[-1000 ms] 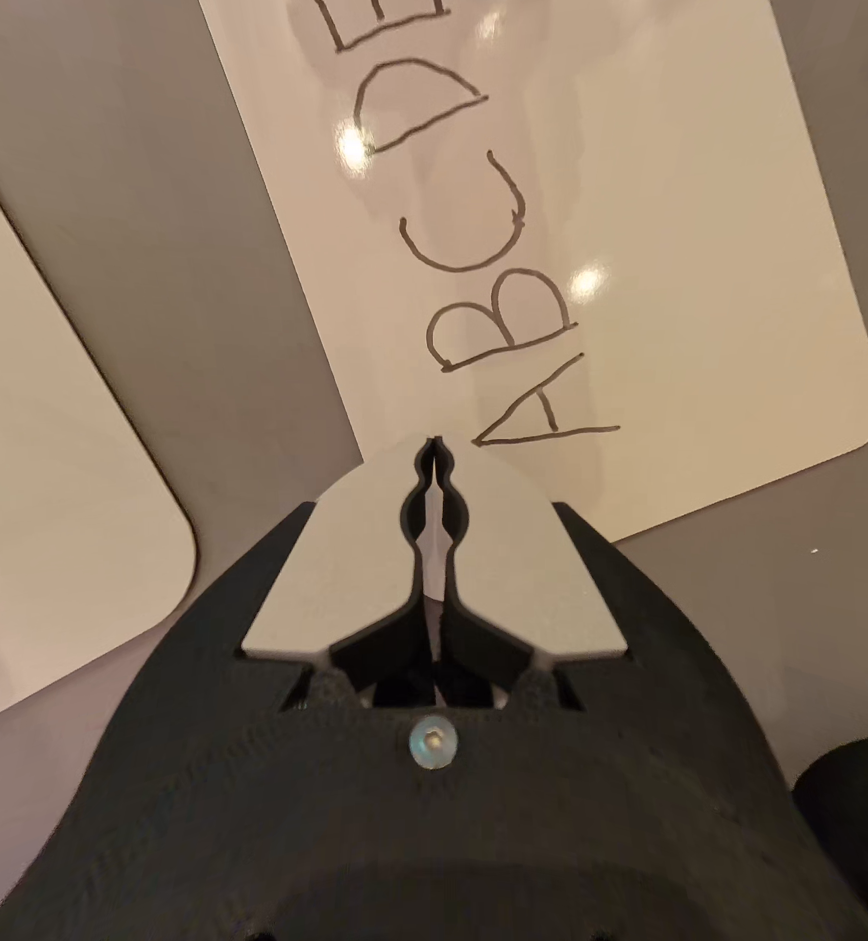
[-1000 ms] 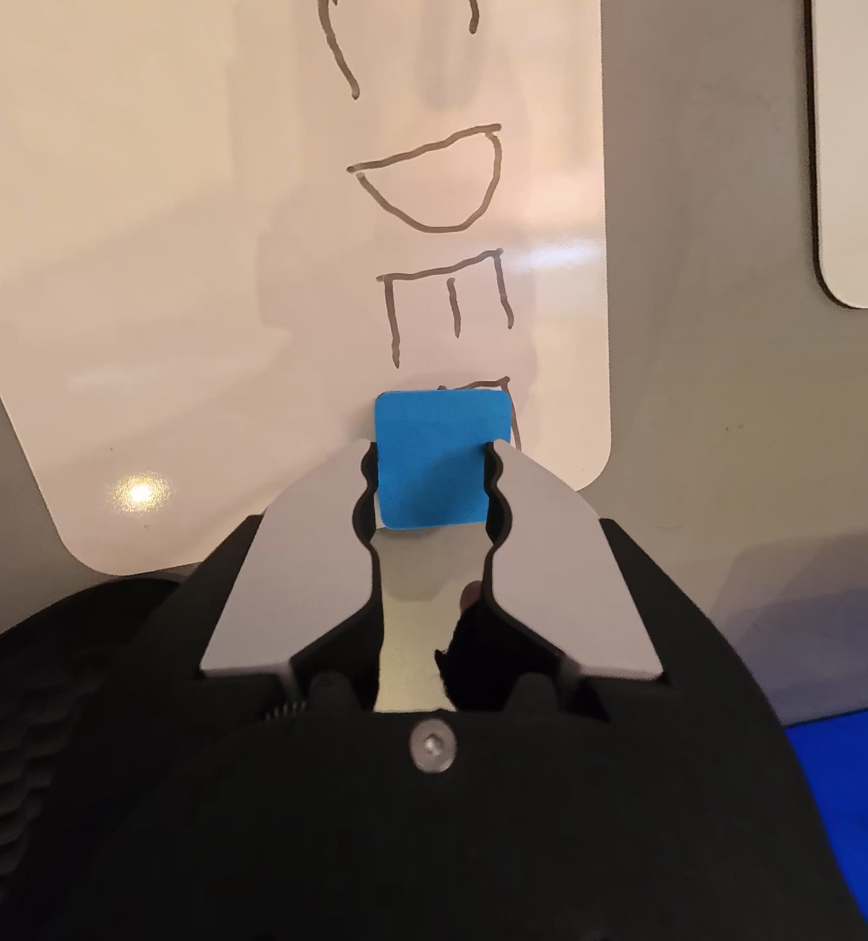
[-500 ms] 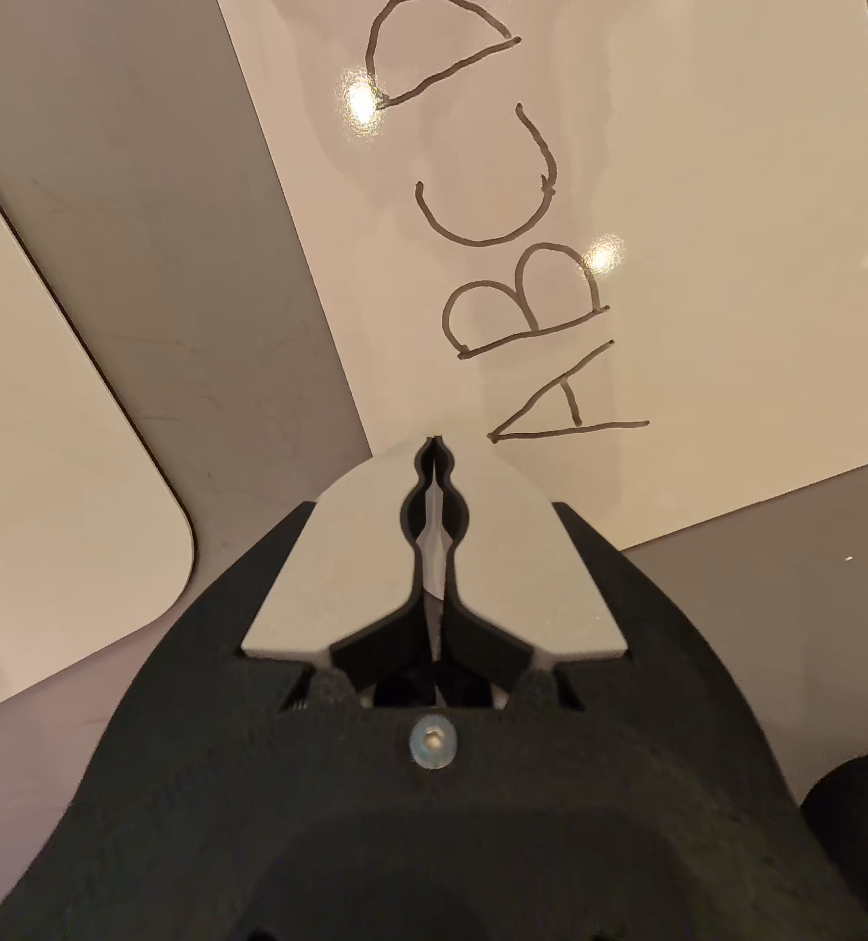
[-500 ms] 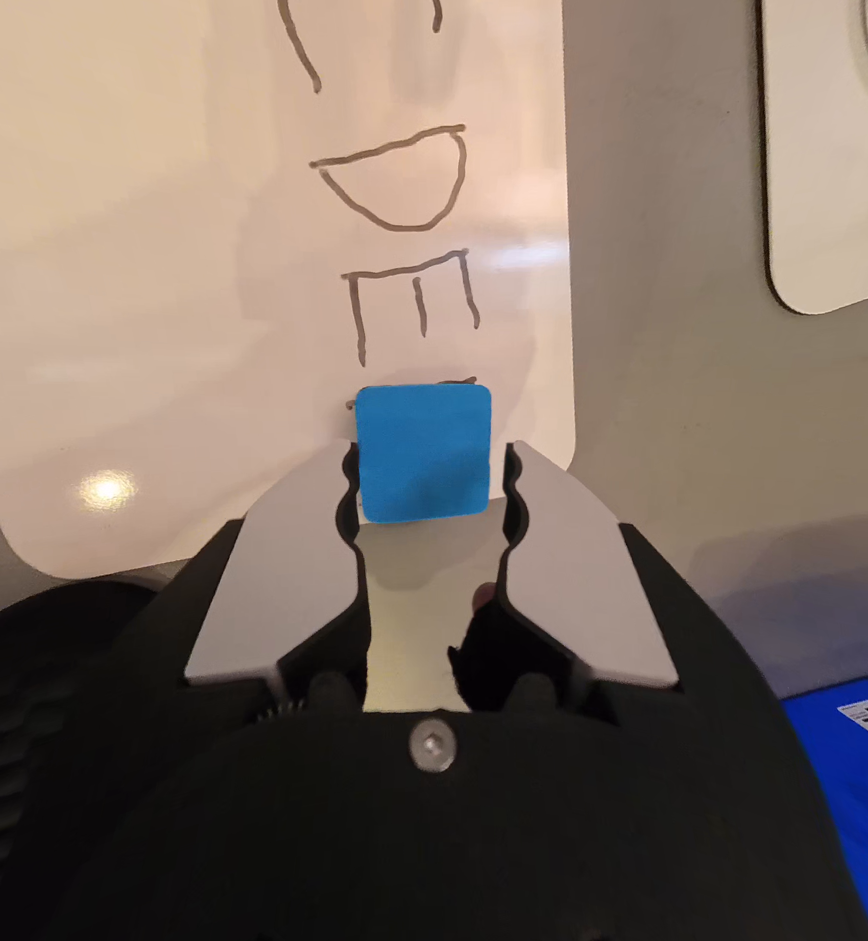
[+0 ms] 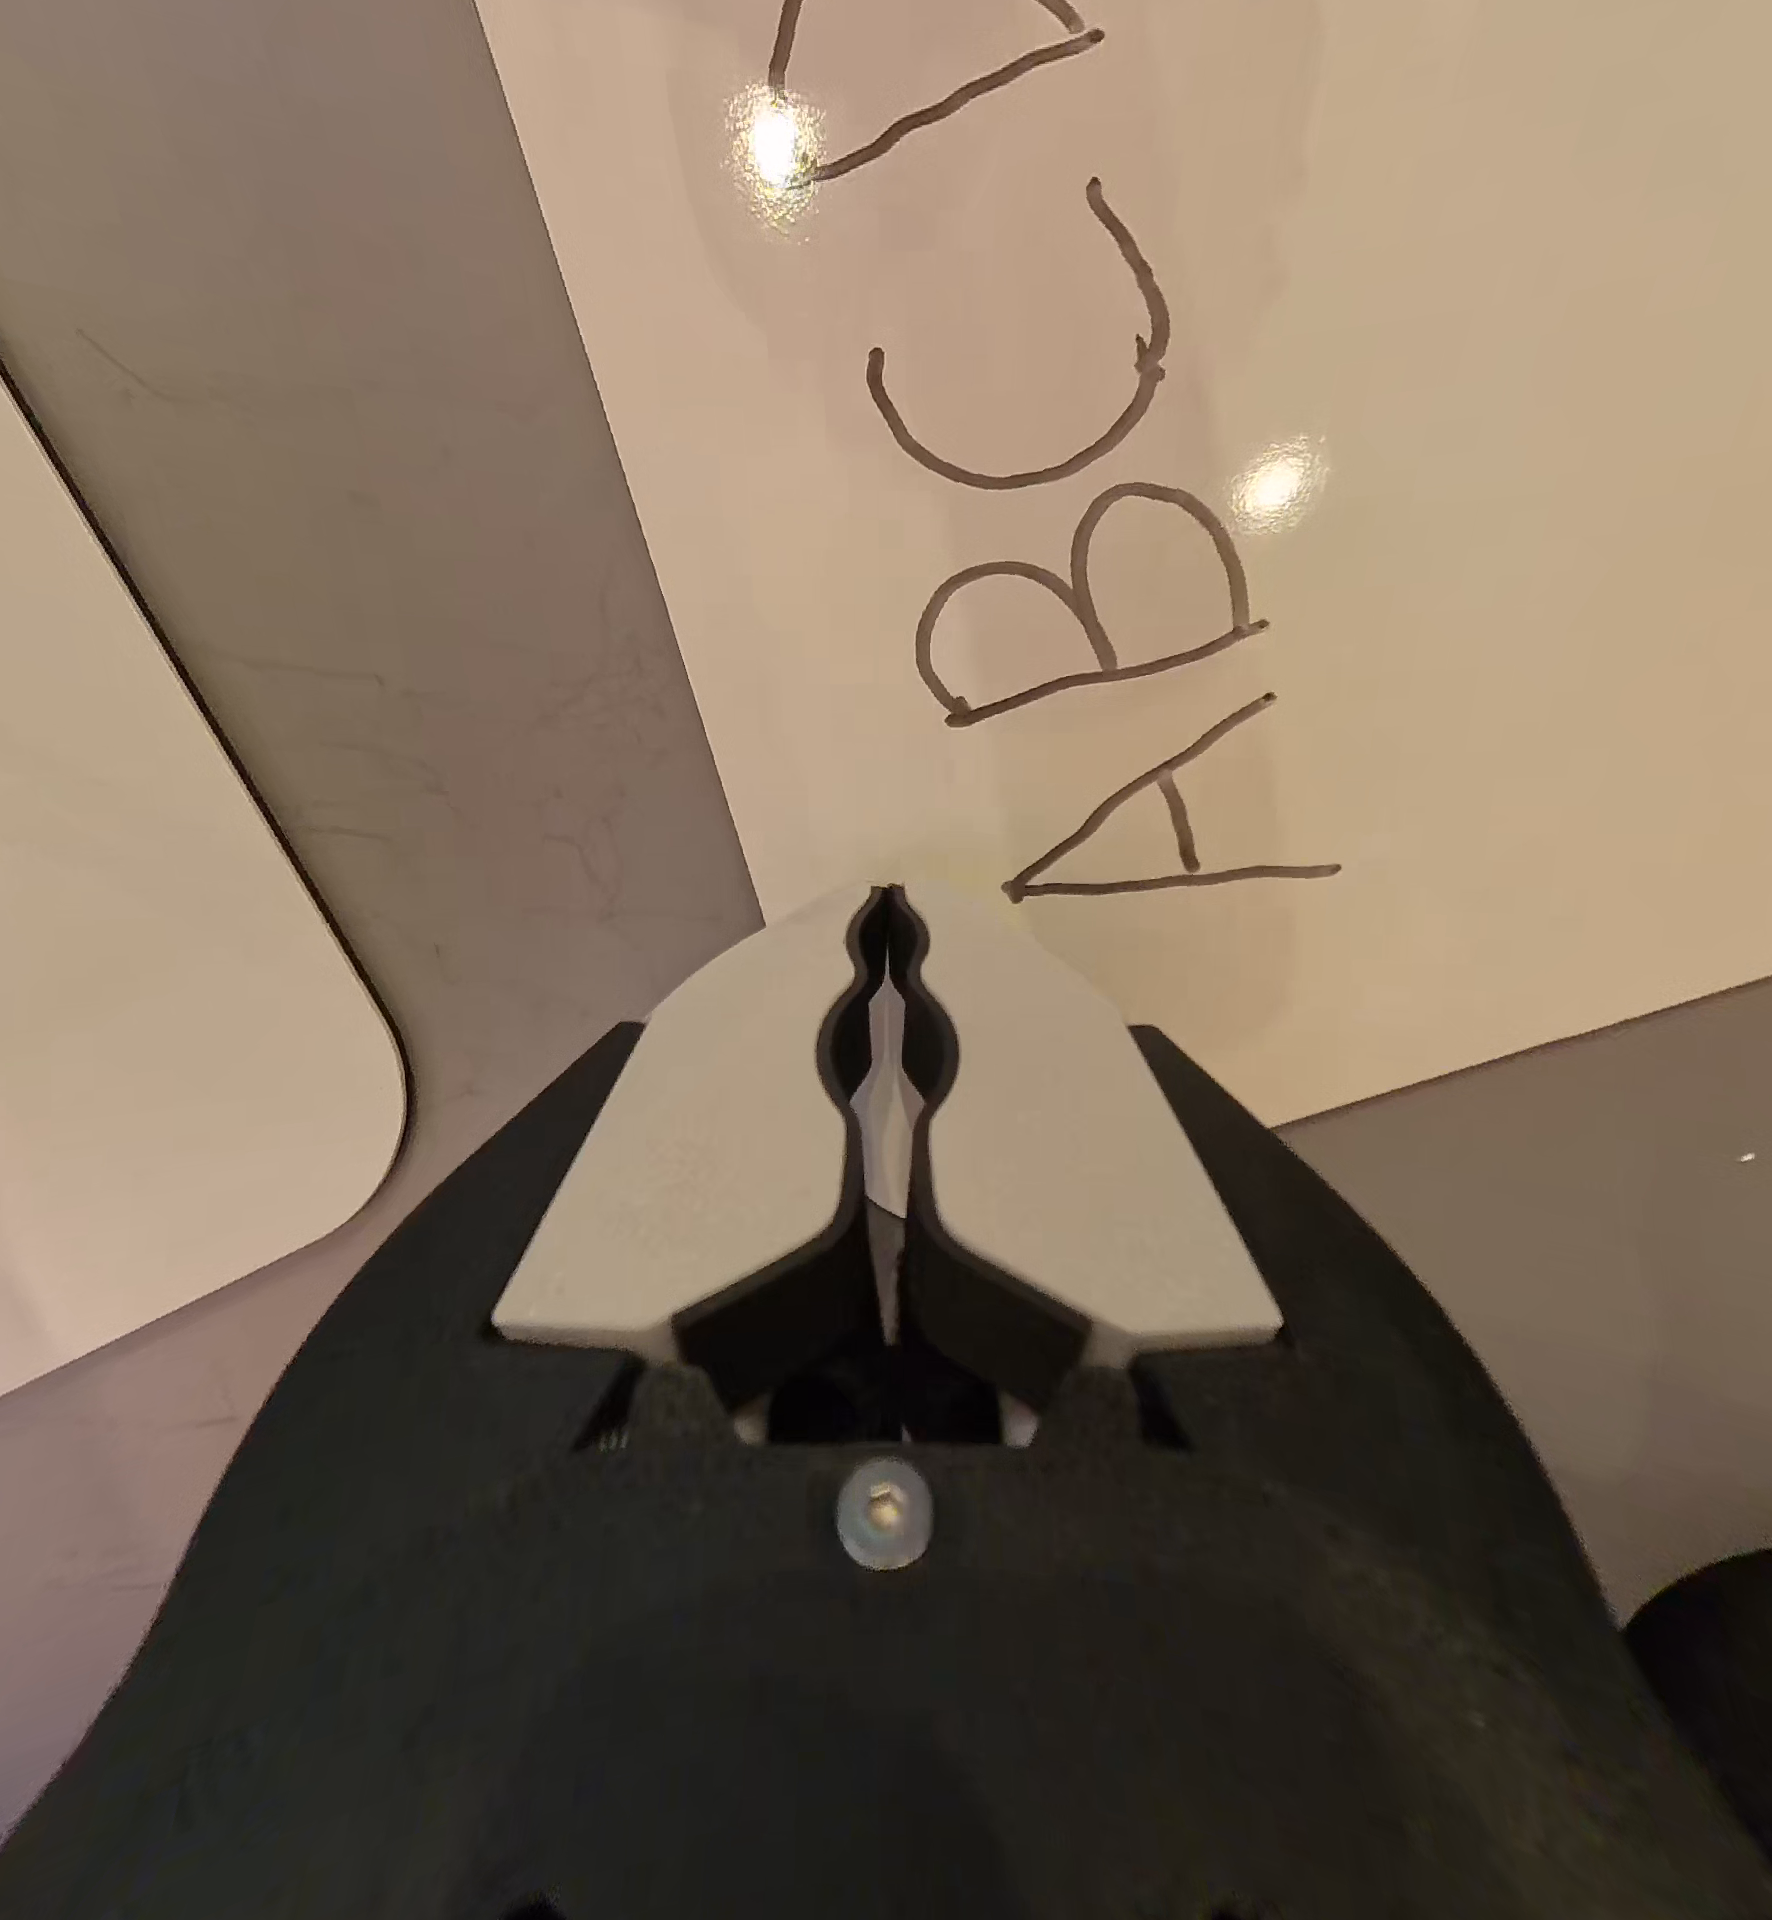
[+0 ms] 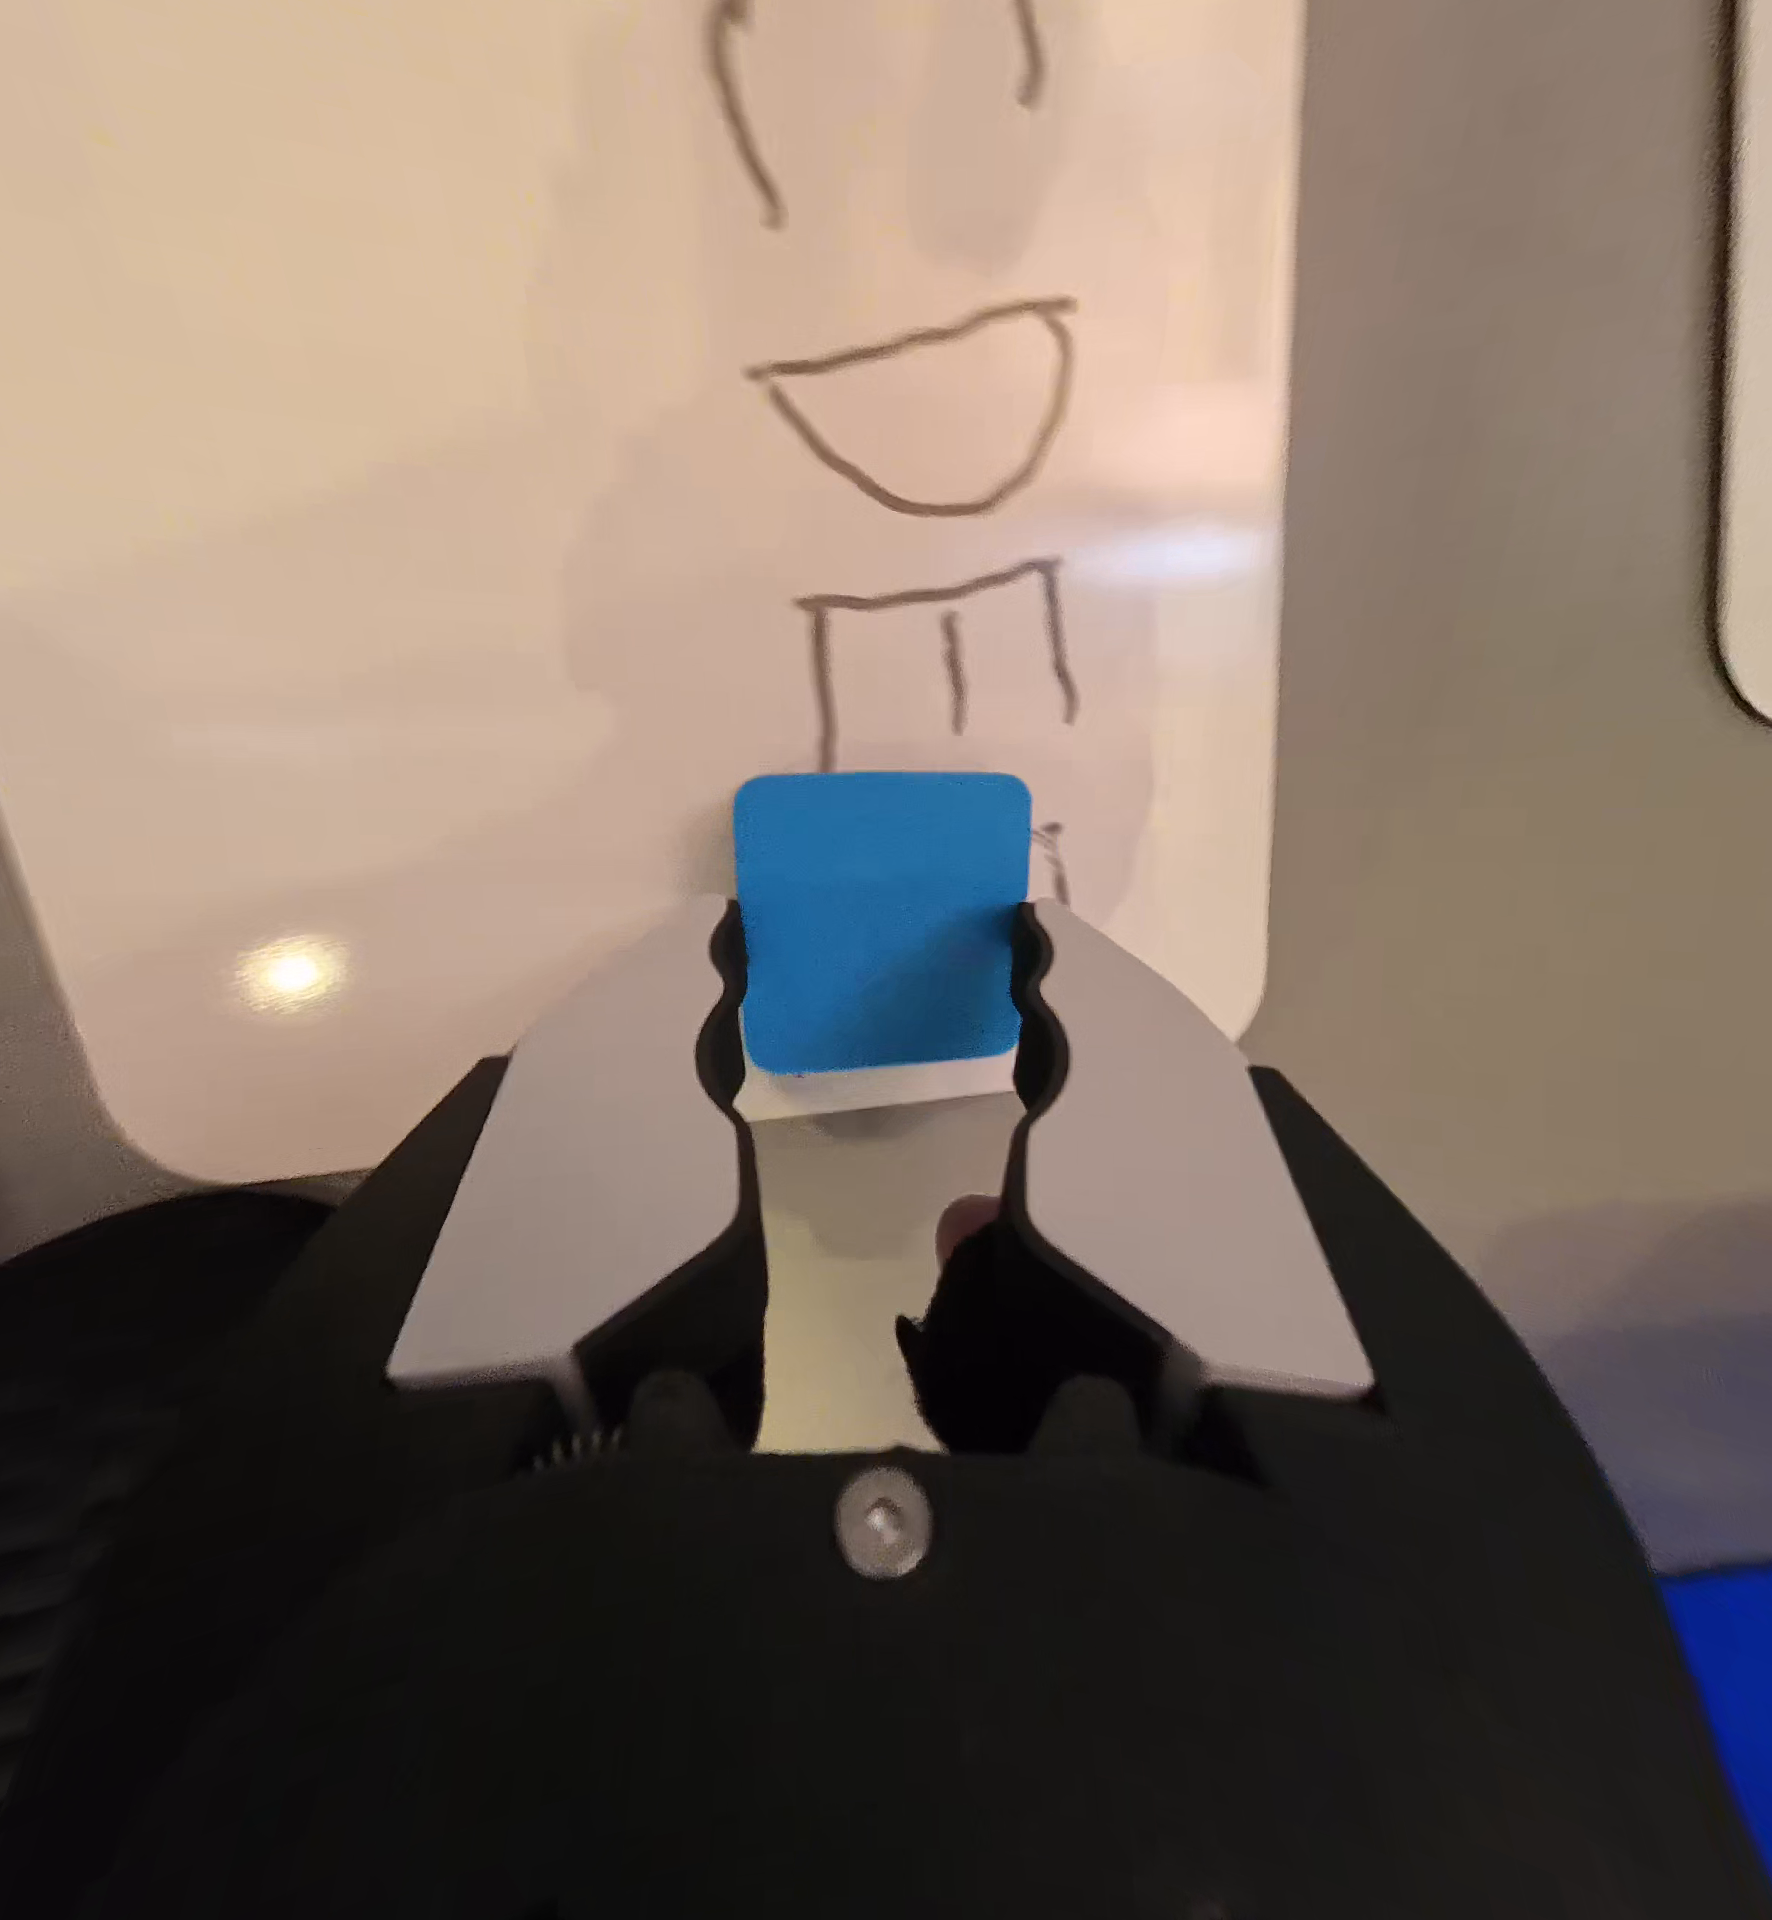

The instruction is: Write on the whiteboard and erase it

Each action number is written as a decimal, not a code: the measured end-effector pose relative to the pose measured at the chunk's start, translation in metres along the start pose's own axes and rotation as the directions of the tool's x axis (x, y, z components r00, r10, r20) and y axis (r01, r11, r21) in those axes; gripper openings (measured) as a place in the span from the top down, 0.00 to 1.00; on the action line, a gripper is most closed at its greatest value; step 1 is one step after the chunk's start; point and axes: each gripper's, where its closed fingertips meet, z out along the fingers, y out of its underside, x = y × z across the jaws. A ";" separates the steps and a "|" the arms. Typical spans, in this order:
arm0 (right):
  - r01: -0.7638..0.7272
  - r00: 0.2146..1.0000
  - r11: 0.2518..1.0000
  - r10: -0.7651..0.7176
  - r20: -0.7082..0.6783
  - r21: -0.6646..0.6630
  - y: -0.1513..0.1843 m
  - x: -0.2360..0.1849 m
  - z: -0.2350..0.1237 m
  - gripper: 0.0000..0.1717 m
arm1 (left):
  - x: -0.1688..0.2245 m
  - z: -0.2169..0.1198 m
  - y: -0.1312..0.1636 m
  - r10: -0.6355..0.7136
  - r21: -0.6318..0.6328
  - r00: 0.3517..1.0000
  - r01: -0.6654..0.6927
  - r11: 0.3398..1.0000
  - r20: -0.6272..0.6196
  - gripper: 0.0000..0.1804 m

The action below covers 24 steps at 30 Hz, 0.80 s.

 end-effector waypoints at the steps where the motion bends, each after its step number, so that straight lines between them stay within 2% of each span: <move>1: 0.002 1.000 1.000 -0.002 0.005 -0.013 0.001 -0.002 -0.001 0.70 | 0.000 0.000 0.000 0.004 -0.008 1.000 -0.004 1.000 0.008 1.00; 4: -0.069 0.994 0.996 0.063 -0.090 -0.056 0.013 0.026 0.000 0.71 | -0.001 0.000 0.000 0.012 -0.037 1.000 -0.011 0.999 0.024 1.00; 6: -0.069 0.994 0.997 0.066 -0.084 -0.044 0.011 0.028 0.001 0.71 | -0.001 0.000 0.000 0.009 -0.042 1.000 -0.008 0.999 0.029 1.00; 8: -0.004 1.000 1.000 0.004 -0.009 -0.005 -0.008 0.006 0.004 0.71 | -0.001 0.000 0.001 0.012 -0.044 0.999 -0.011 0.999 0.037 1.00; 10: 0.041 0.999 0.998 -0.041 0.009 -0.042 -0.006 0.000 0.003 0.71 | -0.001 0.000 0.001 0.016 -0.046 0.999 -0.015 0.999 0.039 1.00; 12: -0.013 0.999 0.997 0.010 -0.042 -0.079 0.009 0.019 0.000 0.71 | -0.001 0.000 0.001 0.018 -0.048 0.999 -0.016 0.999 0.037 1.00; 14: -0.065 0.996 0.997 0.062 -0.059 -0.050 0.009 0.031 0.002 0.71 | -0.001 0.000 0.001 0.018 -0.051 0.999 -0.016 0.999 0.037 0.99; 17: 0.037 0.999 0.999 -0.037 0.016 0.007 -0.016 0.002 0.006 0.71 | -0.001 0.000 0.001 0.021 -0.054 0.999 -0.018 0.998 0.044 1.00; 18: 0.064 0.998 0.998 -0.064 0.022 -0.006 -0.015 -0.006 0.005 0.71 | -0.001 0.000 0.001 0.020 -0.052 0.999 -0.018 0.998 0.044 1.00; 20: 0.022 1.000 0.999 -0.021 0.018 -0.049 0.006 -0.001 -0.002 0.71 | -0.001 0.000 0.001 0.021 -0.050 0.999 -0.019 0.999 0.041 1.00; 21: -0.026 0.999 0.998 0.024 -0.035 -0.065 0.019 0.015 -0.004 0.71 | -0.001 0.000 0.001 0.023 -0.054 0.999 -0.021 0.998 0.040 0.99; 23: -0.080 0.995 0.996 0.078 -0.057 -0.039 0.019 0.027 -0.002 0.71 | -0.001 0.000 0.000 0.026 -0.063 0.999 -0.024 0.998 0.045 0.99; 24: -0.057 0.997 0.998 0.056 -0.053 -0.024 0.009 0.023 0.001 0.71 | -0.001 0.000 0.000 0.027 -0.065 0.998 -0.024 0.998 0.049 0.99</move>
